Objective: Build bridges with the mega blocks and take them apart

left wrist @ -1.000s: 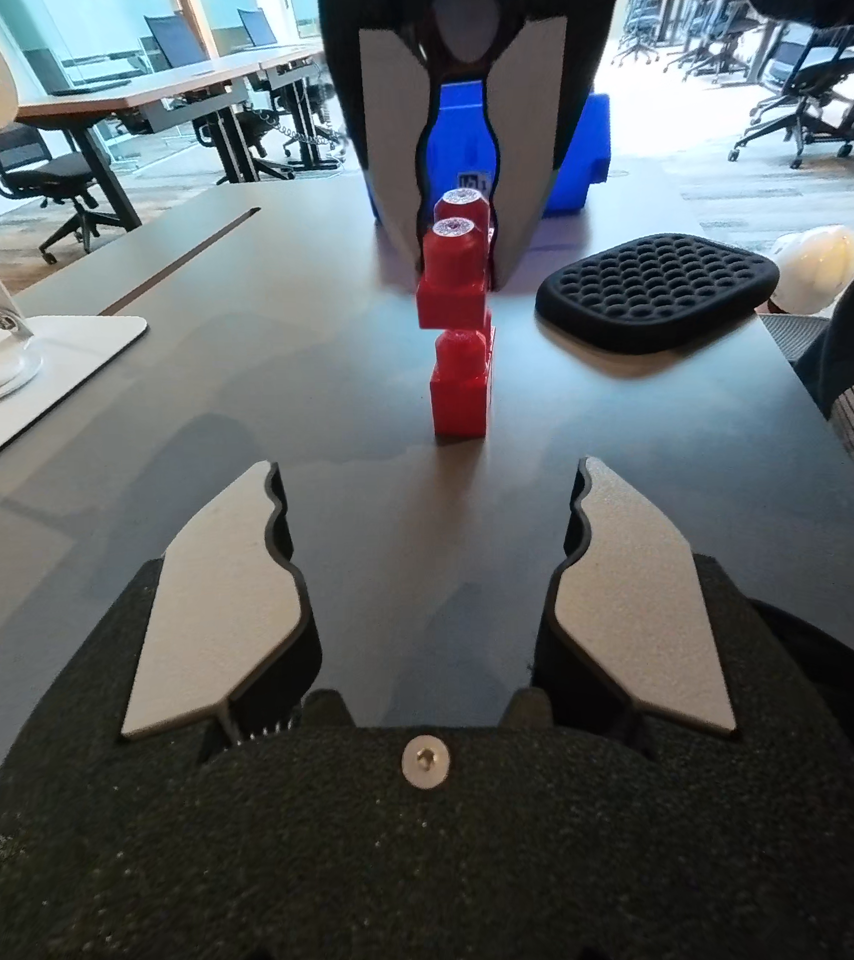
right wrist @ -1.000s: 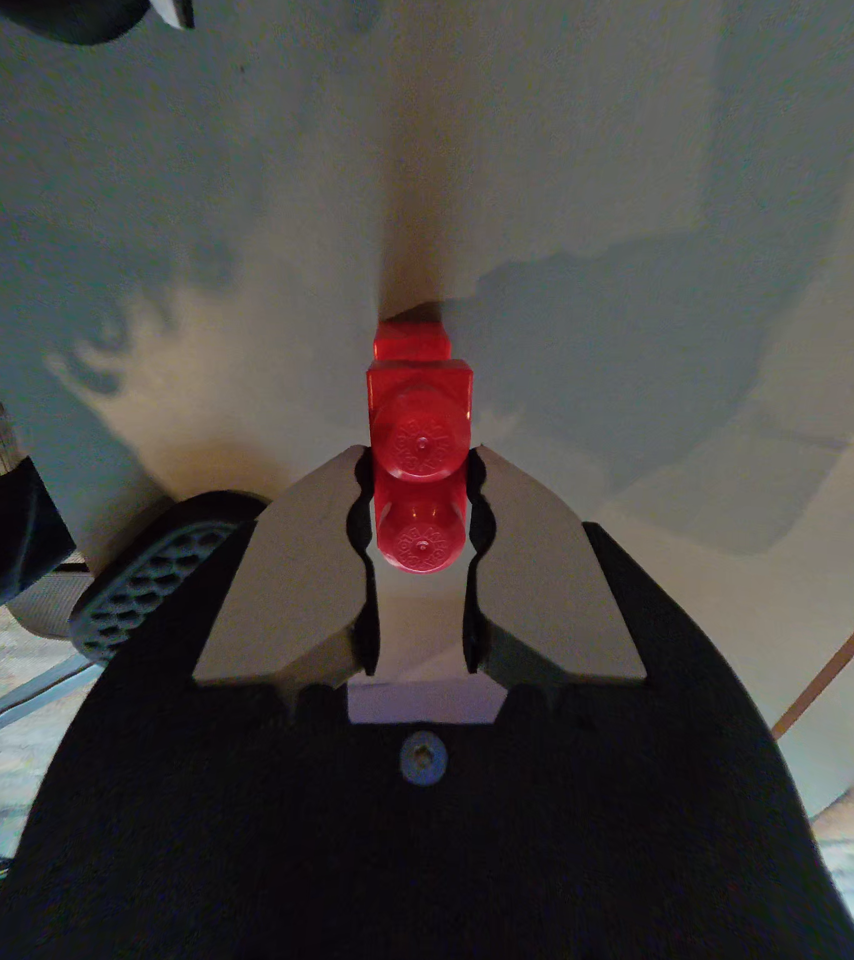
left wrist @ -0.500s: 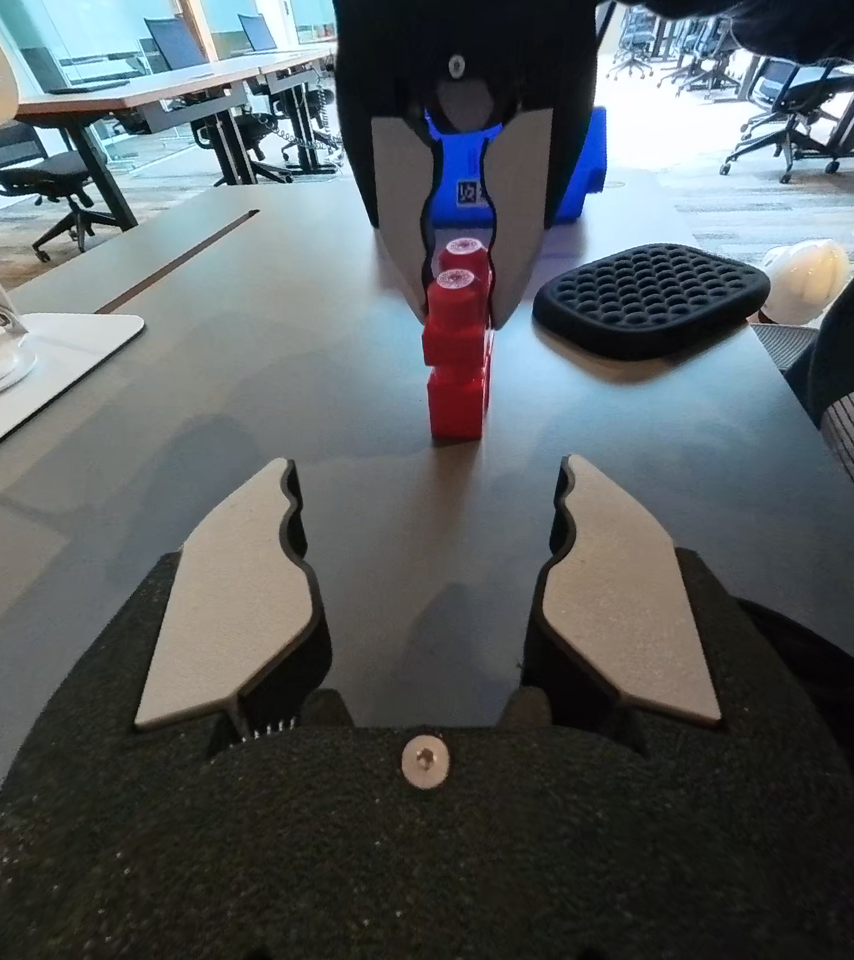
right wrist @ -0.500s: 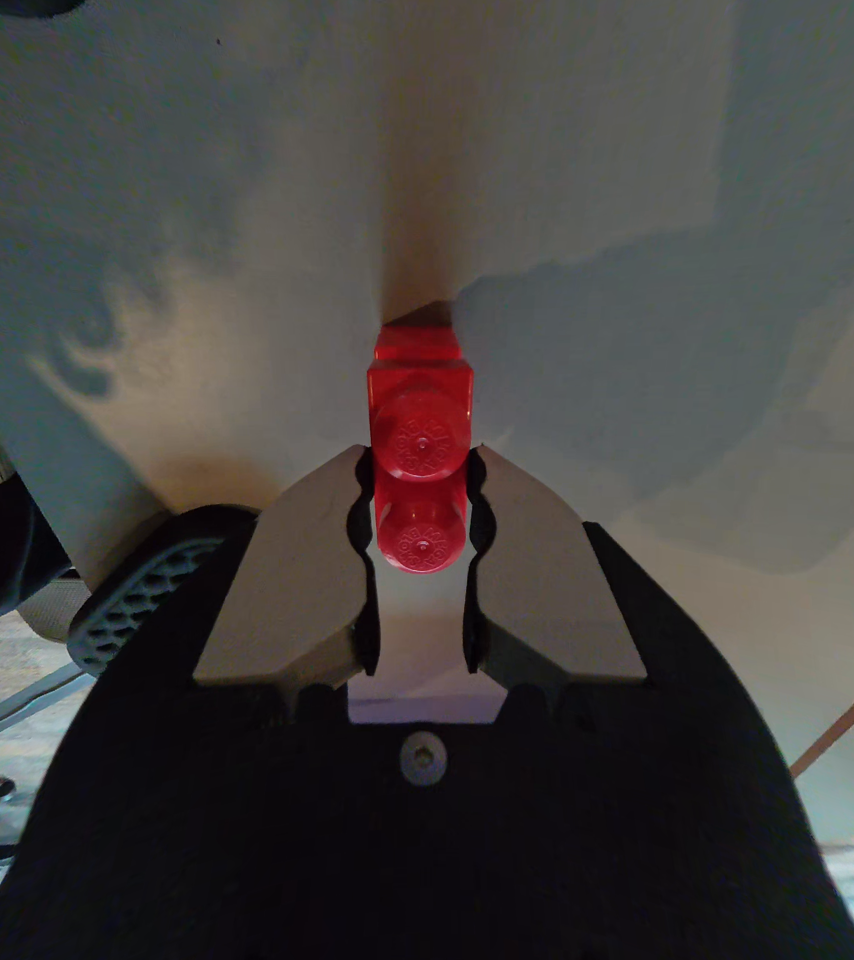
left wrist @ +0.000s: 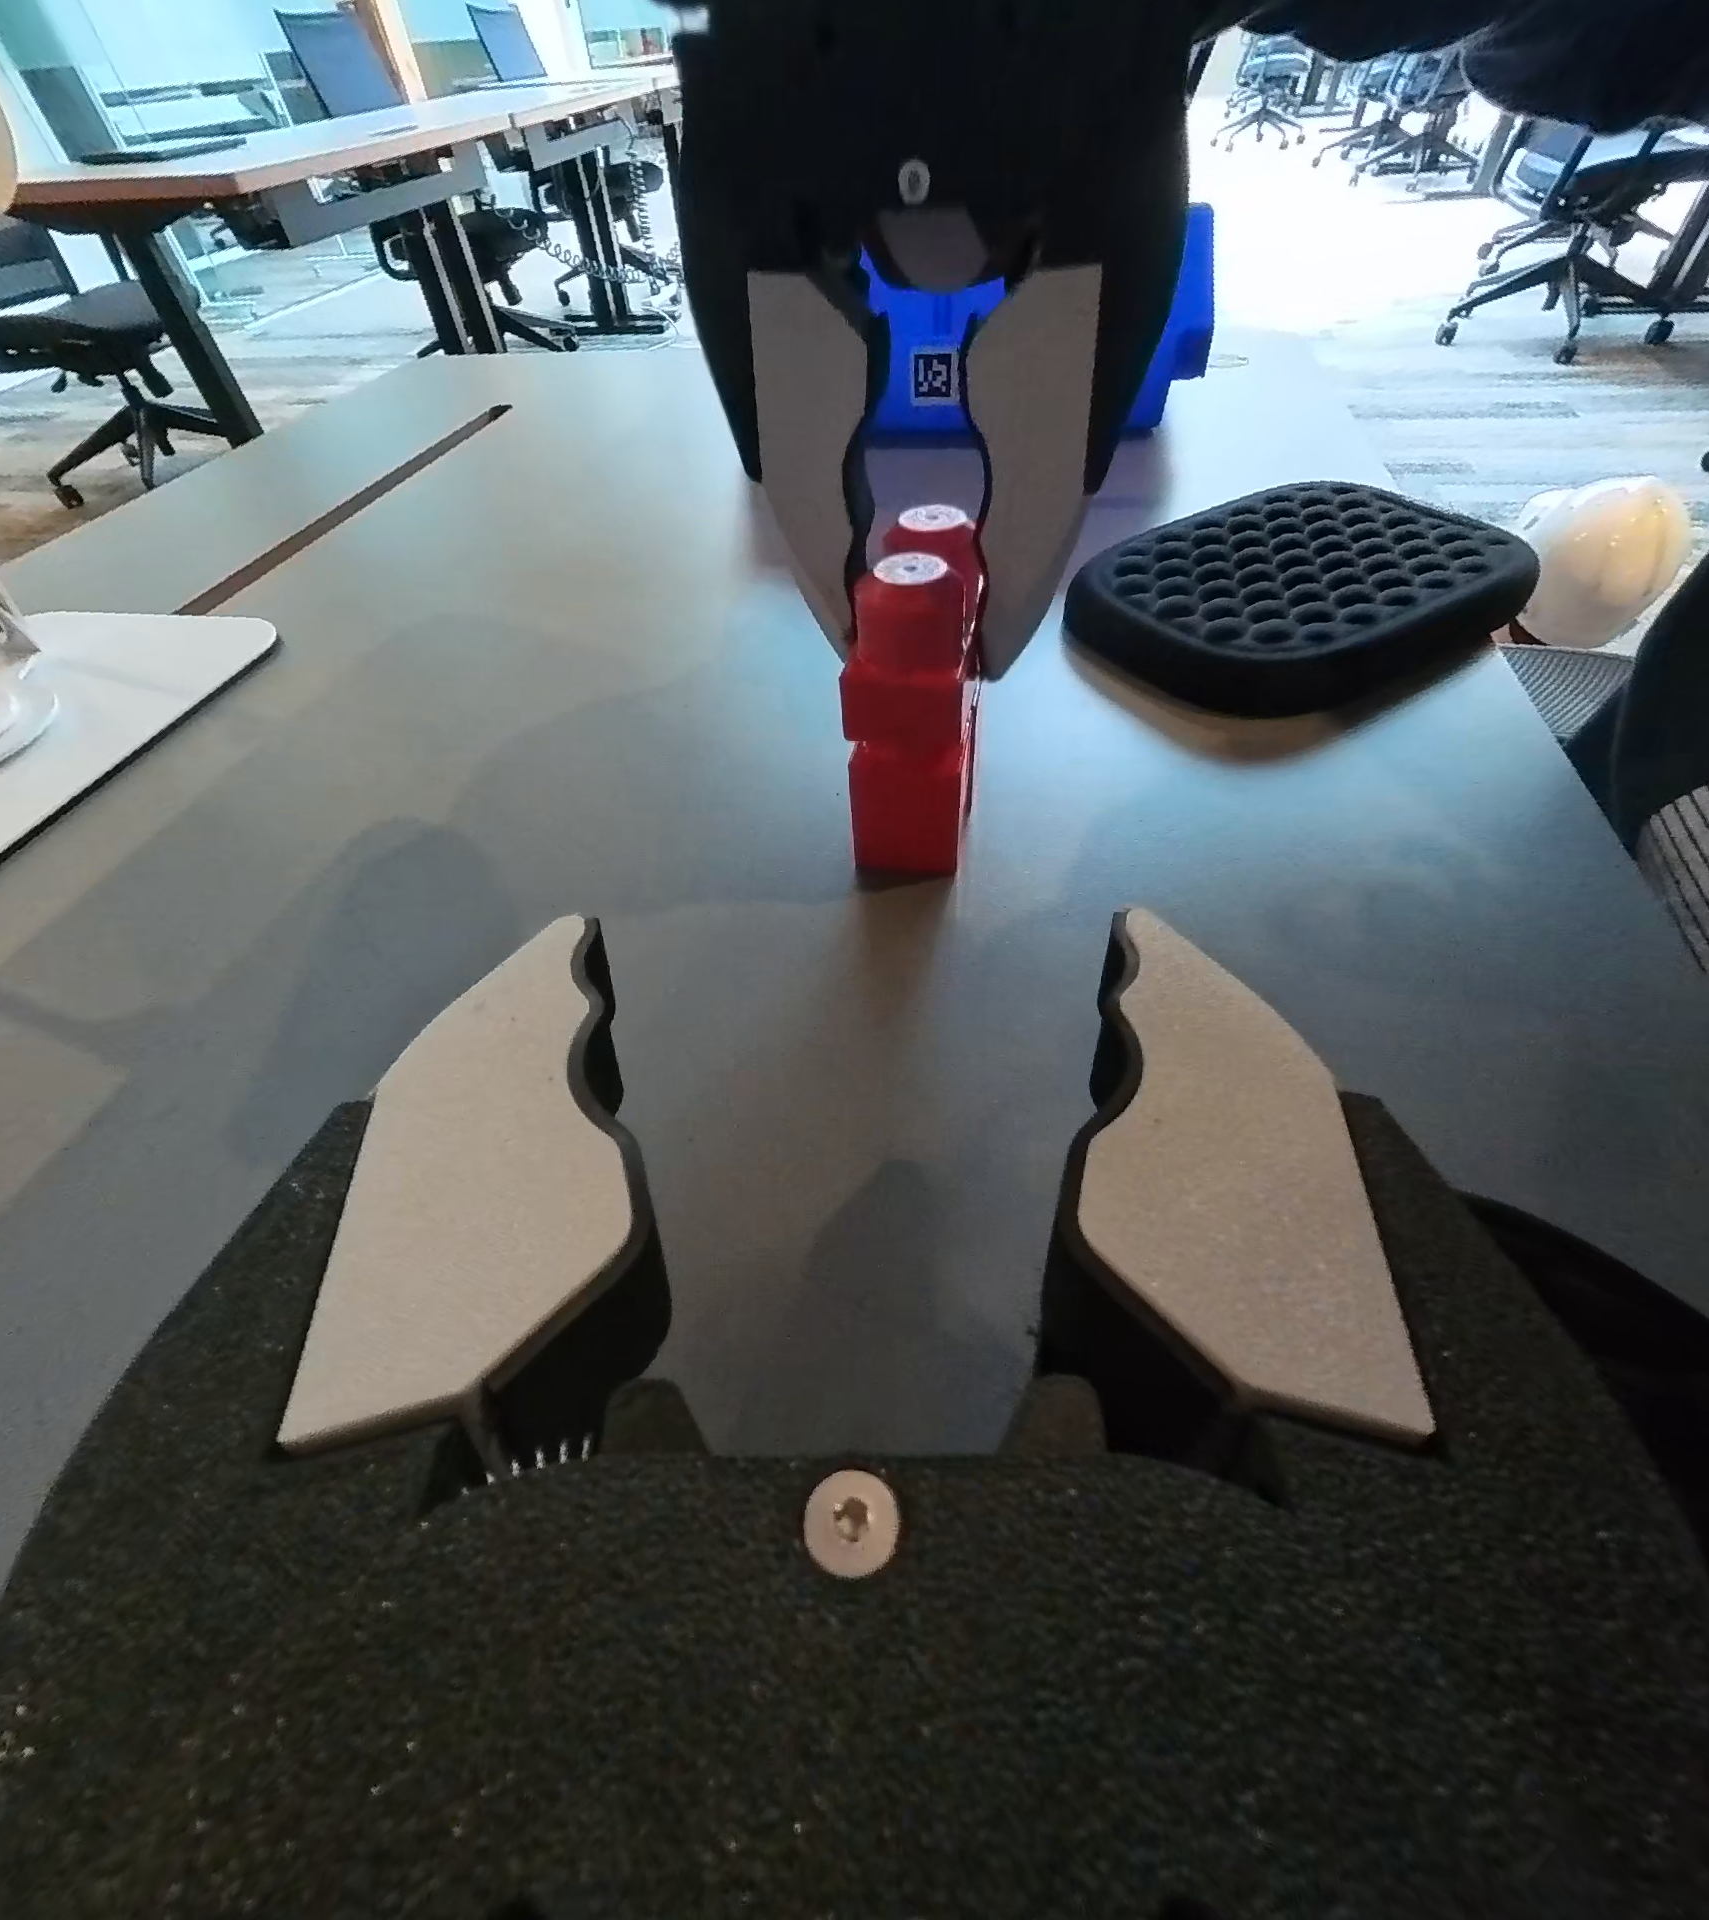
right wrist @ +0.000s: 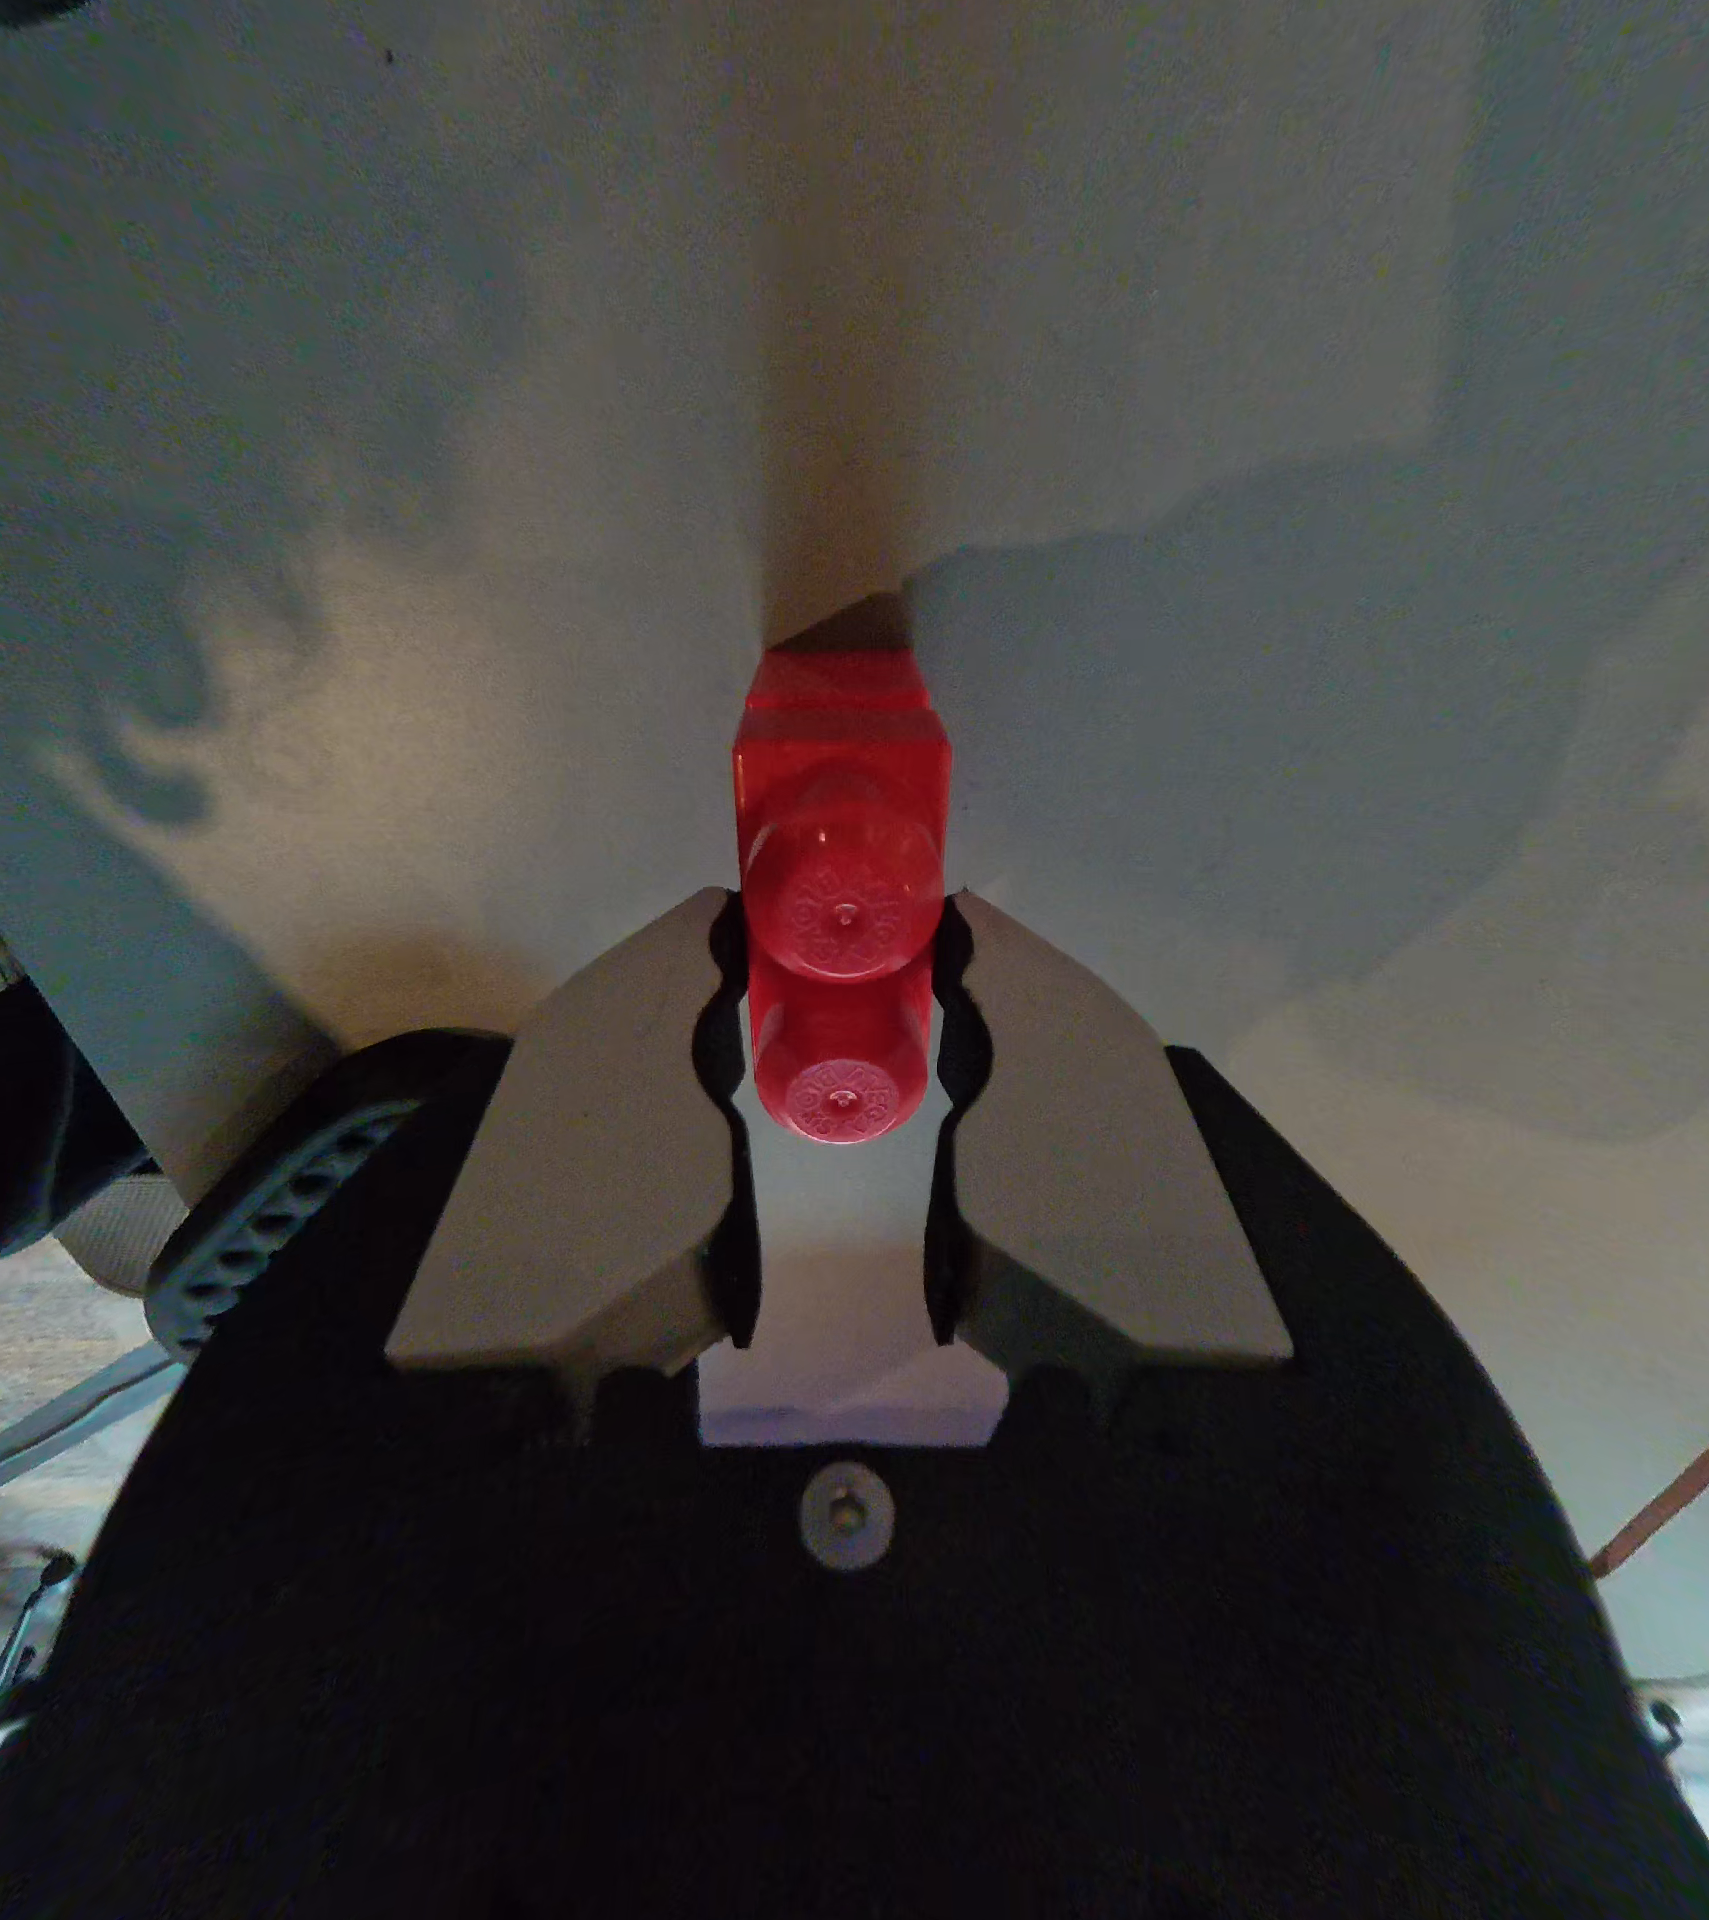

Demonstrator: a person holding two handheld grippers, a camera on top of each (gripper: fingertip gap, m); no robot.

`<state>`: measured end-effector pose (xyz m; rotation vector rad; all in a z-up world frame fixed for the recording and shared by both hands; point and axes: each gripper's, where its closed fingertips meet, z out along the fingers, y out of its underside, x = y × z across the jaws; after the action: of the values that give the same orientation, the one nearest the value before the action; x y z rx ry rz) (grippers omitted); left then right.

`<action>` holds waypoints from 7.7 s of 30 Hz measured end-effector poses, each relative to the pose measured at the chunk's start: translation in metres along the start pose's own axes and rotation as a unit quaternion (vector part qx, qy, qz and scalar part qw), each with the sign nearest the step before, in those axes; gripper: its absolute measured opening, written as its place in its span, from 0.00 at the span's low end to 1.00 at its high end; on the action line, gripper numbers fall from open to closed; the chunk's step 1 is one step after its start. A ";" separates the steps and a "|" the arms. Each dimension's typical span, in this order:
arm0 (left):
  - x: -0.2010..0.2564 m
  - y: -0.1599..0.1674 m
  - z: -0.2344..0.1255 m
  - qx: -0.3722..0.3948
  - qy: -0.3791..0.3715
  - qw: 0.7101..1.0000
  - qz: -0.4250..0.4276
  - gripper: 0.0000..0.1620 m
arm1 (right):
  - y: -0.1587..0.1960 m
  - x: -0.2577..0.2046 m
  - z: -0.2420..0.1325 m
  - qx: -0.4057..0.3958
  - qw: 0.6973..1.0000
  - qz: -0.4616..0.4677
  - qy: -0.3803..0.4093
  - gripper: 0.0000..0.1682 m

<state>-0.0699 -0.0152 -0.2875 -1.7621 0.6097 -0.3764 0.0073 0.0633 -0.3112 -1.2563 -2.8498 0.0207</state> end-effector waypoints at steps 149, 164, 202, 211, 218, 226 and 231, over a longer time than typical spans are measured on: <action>-0.014 -0.033 -0.029 0.019 -0.114 0.993 0.030 0.54 | 0.019 0.052 -0.072 0.591 0.715 0.217 0.304 0.33; -0.035 -0.014 -0.345 -0.288 -0.444 0.822 -0.209 0.40 | 0.024 0.050 -0.071 0.588 0.721 0.235 0.281 0.32; -0.067 0.083 -0.388 -0.458 -0.425 0.702 -0.341 0.20 | 0.029 0.050 -0.069 0.579 0.729 0.231 0.283 0.31; -0.070 -0.049 -0.260 -0.437 -0.305 0.838 -0.121 0.20 | 0.026 0.050 -0.062 0.569 0.741 0.226 0.276 0.30; -0.034 -0.078 -0.121 -0.447 -0.140 0.883 0.018 0.20 | 0.026 0.051 -0.057 0.563 0.747 0.225 0.274 0.30; 0.005 -0.052 -0.009 -0.468 0.001 0.878 0.097 0.20 | 0.031 0.056 -0.054 0.558 0.747 0.238 0.273 0.30; 0.020 -0.030 0.029 -0.478 0.053 0.870 0.109 0.20 | 0.033 0.059 -0.050 0.552 0.750 0.243 0.271 0.30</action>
<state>-0.0314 0.0022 -0.2676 -2.5774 1.1993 0.0224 -0.0065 0.1290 -0.2608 -1.2669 -1.4172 0.9862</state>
